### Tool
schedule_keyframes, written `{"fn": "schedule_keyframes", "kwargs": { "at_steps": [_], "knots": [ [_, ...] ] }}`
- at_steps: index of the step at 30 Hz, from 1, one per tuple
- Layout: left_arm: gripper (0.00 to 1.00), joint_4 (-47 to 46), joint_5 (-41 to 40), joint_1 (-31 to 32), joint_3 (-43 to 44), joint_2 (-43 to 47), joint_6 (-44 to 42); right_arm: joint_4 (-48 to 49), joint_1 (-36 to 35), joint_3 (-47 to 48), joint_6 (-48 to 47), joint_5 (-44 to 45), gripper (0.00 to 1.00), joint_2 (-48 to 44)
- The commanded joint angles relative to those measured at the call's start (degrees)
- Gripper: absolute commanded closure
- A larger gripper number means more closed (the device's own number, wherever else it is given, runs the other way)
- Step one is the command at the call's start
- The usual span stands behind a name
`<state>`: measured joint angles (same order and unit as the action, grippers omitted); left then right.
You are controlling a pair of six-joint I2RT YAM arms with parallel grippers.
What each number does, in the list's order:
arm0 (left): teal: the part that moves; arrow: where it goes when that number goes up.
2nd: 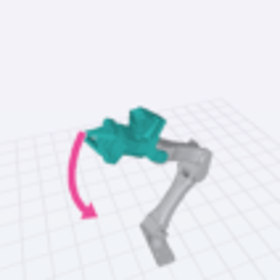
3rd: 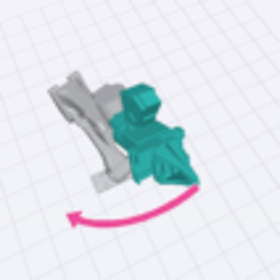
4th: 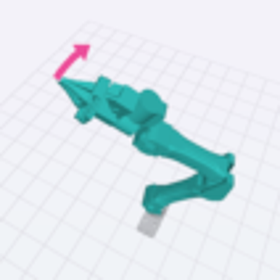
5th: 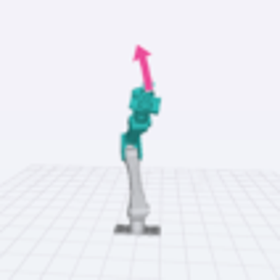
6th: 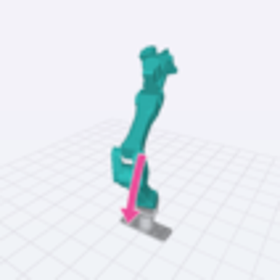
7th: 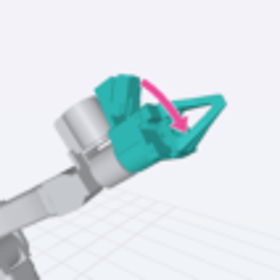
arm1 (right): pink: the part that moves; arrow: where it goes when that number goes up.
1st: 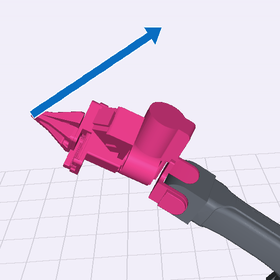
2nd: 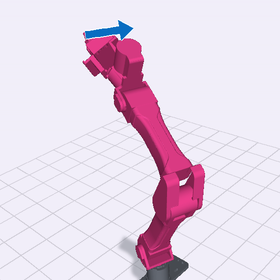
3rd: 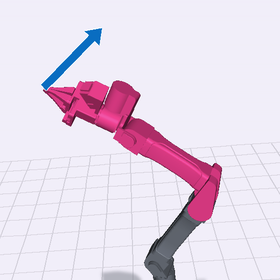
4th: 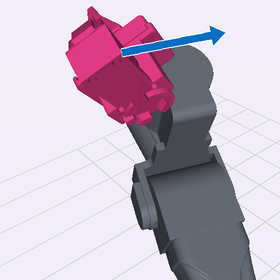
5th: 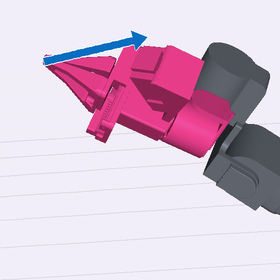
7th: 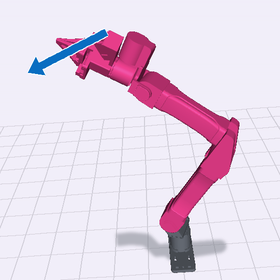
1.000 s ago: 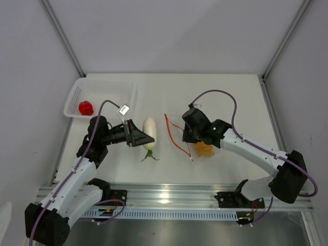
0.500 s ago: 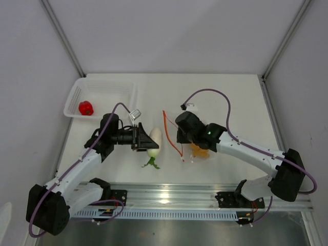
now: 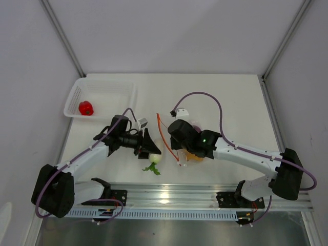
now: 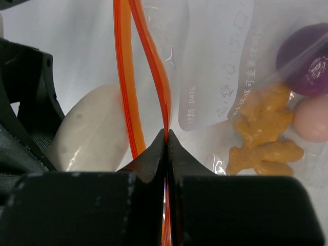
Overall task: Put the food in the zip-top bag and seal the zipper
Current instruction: Place the fake vegetable in the zipper food storage bag.
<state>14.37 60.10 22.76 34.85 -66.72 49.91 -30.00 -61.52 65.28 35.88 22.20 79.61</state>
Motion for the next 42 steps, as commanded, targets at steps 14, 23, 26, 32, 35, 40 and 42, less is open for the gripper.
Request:
{"fn": "schedule_keyframes", "kwargs": {
  "at_steps": [14, 23, 26, 32, 35, 40, 42],
  "knots": [
    [0.92, 3.73, -0.59, 0.7, 0.66, 7.37, -1.22, 0.73, -2.12, 0.03, 0.24, 6.54, 1.0, -1.21],
    [0.92, 6.28, -1.38, 0.79, 3.21, 7.75, -2.54, 1.96, -3.52, 0.03, -0.55, 5.49, 1.0, -1.48],
    [0.92, 4.71, -0.42, 0.79, 2.68, 5.9, -1.66, 3.1, -4.22, -0.5, -0.81, 5.23, 1.0, -2.62],
    [0.92, -2.16, 1.96, 0.88, 0.82, 5.11, 3.62, 3.8, -4.84, -0.94, -1.42, 3.82, 1.0, -2.53],
    [0.91, -0.75, 1.87, 0.97, 2.23, 5.11, 2.83, 4.25, -5.37, -1.38, -1.6, 3.64, 1.0, -2.27],
    [0.9, 0.92, 0.64, 1.05, 3.29, 4.06, 2.03, 5.82, -5.72, -2.08, -1.69, 2.42, 1.0, -3.24],
    [0.89, -0.04, 1.07, 1.05, 3.03, 2.13, 3.0, 5.83, -5.9, -2.0, -1.78, 2.41, 1.0, -3.76]
  ]
}}
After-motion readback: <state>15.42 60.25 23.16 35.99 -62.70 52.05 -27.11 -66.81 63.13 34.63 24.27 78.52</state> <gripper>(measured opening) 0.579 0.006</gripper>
